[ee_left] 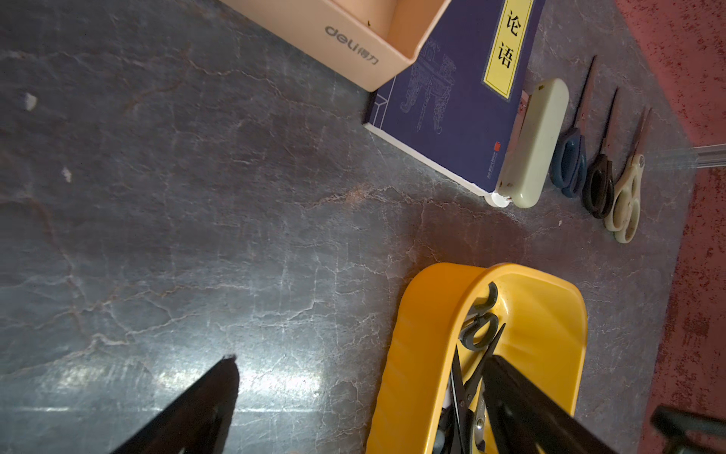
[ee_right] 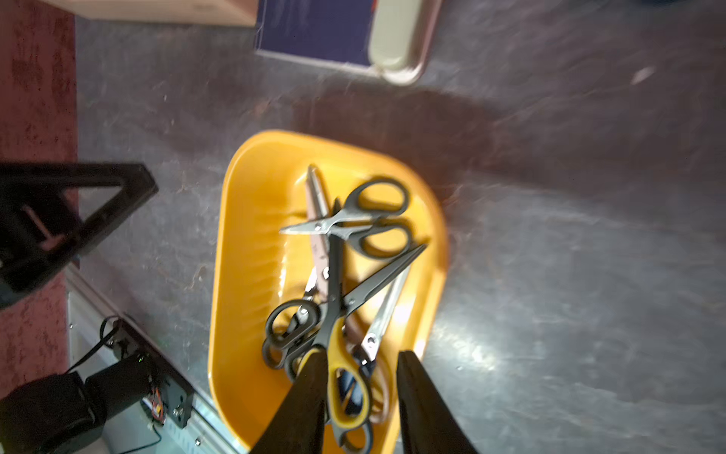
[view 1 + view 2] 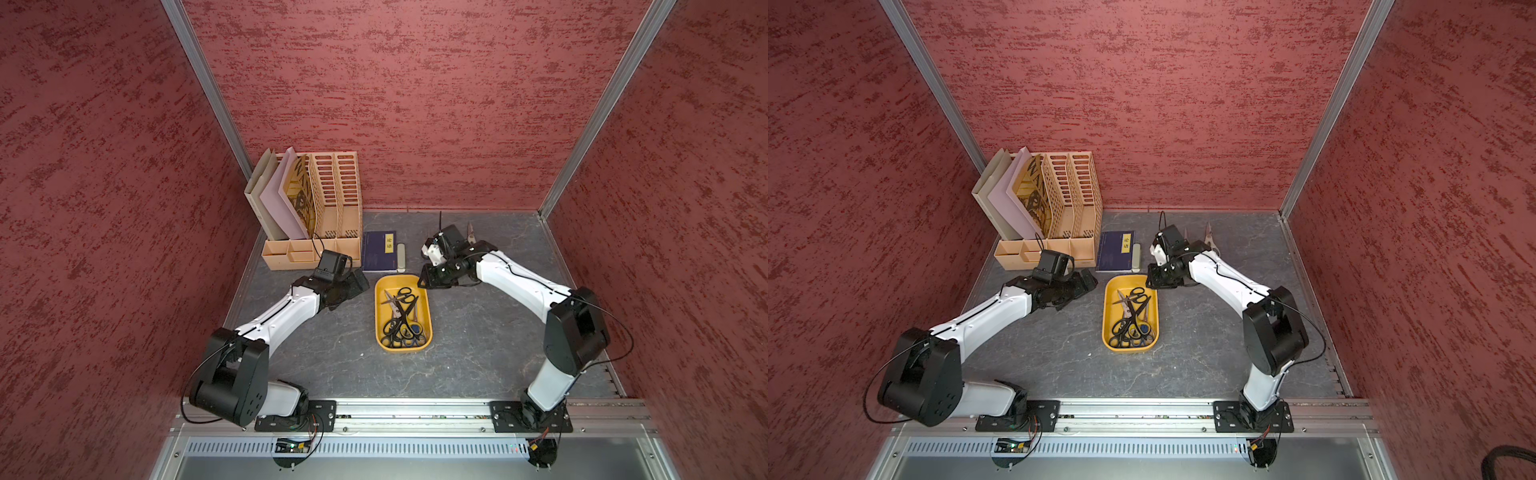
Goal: Take the scissors out of the storage box
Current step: Pick up the scissors from the storage box.
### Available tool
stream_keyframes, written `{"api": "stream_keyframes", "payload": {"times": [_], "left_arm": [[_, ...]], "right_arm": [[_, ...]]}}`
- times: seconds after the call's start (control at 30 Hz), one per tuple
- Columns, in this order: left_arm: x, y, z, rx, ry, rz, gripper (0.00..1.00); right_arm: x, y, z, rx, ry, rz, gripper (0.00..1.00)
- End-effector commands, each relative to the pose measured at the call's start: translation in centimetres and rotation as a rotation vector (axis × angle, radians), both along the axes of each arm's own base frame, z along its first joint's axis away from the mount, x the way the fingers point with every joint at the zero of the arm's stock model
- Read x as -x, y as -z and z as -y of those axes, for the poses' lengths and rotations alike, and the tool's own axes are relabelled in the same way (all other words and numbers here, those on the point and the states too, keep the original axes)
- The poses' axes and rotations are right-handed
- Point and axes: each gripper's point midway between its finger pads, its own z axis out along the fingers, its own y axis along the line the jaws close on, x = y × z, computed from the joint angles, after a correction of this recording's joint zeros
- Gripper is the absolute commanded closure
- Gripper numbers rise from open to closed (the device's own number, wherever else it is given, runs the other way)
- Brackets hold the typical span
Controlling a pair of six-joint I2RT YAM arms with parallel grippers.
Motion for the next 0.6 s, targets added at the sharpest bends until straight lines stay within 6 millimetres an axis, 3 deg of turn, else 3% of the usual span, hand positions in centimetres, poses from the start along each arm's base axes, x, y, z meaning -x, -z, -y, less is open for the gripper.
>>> {"api": "stream_keyframes", "payload": {"times": [0.0, 0.2, 0.57], "left_arm": [[0.7, -0.3, -0.3, 0.006, -0.007, 0.008, 0.00], [1.7, -0.3, -0.7, 0.002, -0.015, 0.001, 0.00], [3.2, -0.6, -1.1, -0.002, -0.010, 0.002, 0.00]], "right_arm": [[2.5, -0.8, -1.1, -0.019, 0.004, -0.010, 0.65], [6.7, 0.9, -2.3, 0.067, -0.054, -0.024, 0.63], [9.6, 4.4, -3.8, 0.240, -0.136, -0.006, 0.61]]}}
